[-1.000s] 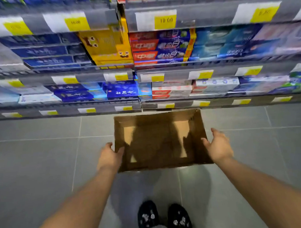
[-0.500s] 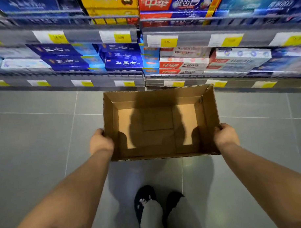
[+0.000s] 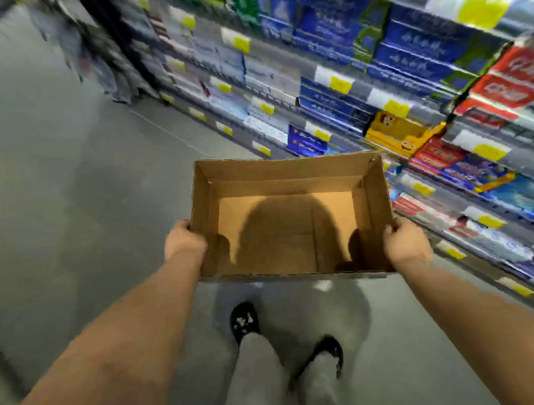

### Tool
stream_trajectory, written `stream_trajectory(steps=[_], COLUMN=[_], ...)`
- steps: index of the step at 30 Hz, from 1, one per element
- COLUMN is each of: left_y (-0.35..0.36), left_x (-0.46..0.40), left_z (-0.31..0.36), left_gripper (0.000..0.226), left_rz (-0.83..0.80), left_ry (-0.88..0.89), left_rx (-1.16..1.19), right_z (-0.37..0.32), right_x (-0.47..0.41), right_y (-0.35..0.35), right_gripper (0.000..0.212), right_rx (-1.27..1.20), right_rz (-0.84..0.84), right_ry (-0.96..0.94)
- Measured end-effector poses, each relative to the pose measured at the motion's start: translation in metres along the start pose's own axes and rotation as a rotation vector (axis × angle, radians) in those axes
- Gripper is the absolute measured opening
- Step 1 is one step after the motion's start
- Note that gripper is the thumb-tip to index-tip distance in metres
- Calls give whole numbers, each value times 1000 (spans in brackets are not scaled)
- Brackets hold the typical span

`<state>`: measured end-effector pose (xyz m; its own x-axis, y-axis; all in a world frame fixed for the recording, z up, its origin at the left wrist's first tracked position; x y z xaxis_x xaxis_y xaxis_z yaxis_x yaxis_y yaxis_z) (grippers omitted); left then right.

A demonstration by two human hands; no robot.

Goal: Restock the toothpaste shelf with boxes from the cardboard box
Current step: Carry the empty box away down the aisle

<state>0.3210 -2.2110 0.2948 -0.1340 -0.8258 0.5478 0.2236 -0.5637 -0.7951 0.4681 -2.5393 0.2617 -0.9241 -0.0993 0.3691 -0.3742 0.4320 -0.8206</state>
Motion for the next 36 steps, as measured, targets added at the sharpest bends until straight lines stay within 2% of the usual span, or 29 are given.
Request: stream_trajectory(steps=[6, 11, 15, 23, 26, 36], left_y=[-141, -252, -333, -434, -468, -562], left_x=[-47, -110, -162, -257, -300, -433], left_z=[-55, -99, -128, -153, -144, -105], left_gripper=[34, 29, 30, 35, 36, 33], left_rz=[77, 102, 169, 242, 262, 295], left_ry=[-96, -159, -284, -456, -508, -651], left_rx=[153, 265, 374, 536, 545, 574], right_z=[-175, -333, -460, -654, -726, -960], right_x=[7, 12, 19, 0, -26, -92], right_y=[4, 40, 81, 147, 173, 249], right_gripper=[26, 28, 30, 21, 29, 31], right_rx=[122, 225, 296, 317, 316, 441], right_rz=[-50, -81, -111, -219, -241, -301], right_ry=[-268, -511, -695, -847, -910, -1034])
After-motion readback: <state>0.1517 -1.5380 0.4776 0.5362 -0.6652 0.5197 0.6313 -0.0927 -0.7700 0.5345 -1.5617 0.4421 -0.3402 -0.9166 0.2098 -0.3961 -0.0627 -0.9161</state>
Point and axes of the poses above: each hand's wrist, its own x-axis away from the middle knuckle, its own y-axis out of the palm, z = x × y, the point moved 2 cm from there along -x, towards the middle knuckle, and after that the axes turned 12 degrees about -y, right-handed, at the moved point
